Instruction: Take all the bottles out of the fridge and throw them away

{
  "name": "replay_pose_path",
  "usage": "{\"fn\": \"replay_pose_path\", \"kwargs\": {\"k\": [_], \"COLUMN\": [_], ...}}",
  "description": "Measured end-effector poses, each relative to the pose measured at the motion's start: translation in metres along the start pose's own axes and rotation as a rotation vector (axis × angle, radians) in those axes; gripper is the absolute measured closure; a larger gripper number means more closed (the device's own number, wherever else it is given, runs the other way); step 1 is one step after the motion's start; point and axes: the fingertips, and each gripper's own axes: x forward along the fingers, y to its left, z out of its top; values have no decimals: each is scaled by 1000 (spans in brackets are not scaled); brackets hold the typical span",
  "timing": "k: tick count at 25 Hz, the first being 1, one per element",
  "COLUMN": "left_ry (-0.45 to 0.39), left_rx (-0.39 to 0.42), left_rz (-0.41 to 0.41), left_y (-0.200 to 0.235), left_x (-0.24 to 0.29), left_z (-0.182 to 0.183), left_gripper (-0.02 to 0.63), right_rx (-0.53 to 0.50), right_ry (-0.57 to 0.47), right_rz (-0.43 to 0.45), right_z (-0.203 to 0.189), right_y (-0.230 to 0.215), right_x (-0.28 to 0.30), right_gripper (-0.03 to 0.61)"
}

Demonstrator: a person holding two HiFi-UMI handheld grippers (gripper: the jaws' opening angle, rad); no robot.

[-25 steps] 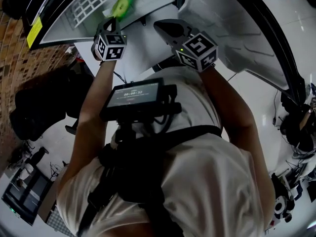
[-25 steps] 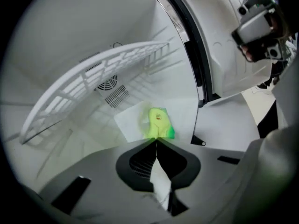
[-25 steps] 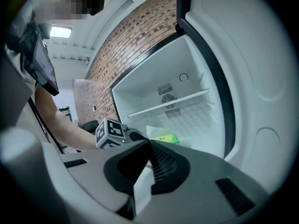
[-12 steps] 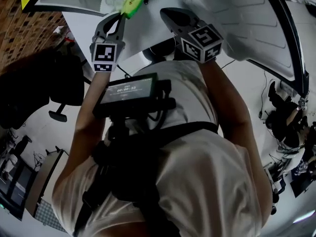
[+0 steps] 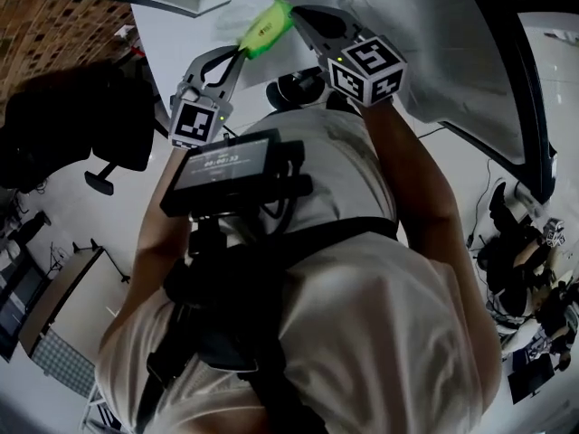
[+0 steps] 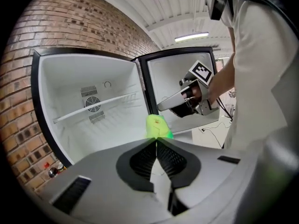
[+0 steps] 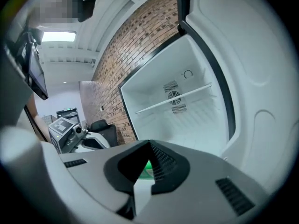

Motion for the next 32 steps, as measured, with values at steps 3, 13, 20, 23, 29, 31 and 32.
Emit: {"fn": "replay_pose_path", "kwargs": {"k": [3, 13, 20, 23, 29, 31, 32], "left_ry": [17, 102, 134, 145, 170, 174, 180], "left_rx": [-39, -115, -148, -162, -187, -187, -180], "left_rz": [16, 143, 149, 125, 35, -11, -37], "left_y": [-16, -79, -117, -120, -133, -140, -145], "left_x": [2, -17, -42, -49, -50, -48, -46], "left_z": [8, 20, -5, -21, -51, -61, -67], "left_gripper": [604, 604, 604, 604, 604, 604, 604], "right_rx": [7, -14, -6, -14, -19, -24, -25], "right_ry": [0, 29, 41, 42, 62, 67, 67], "right_rz": [41, 216, 243, 222, 174, 148, 135], "right_z": [-5, -27, -49, -52, -57, -57, -58], "right_y": [-2, 22, 48, 55, 69, 73, 75], "right_x": [-15, -55, -66, -64, -67, -70, -72], "right_gripper": [577, 577, 577, 577, 577, 577, 577]}}
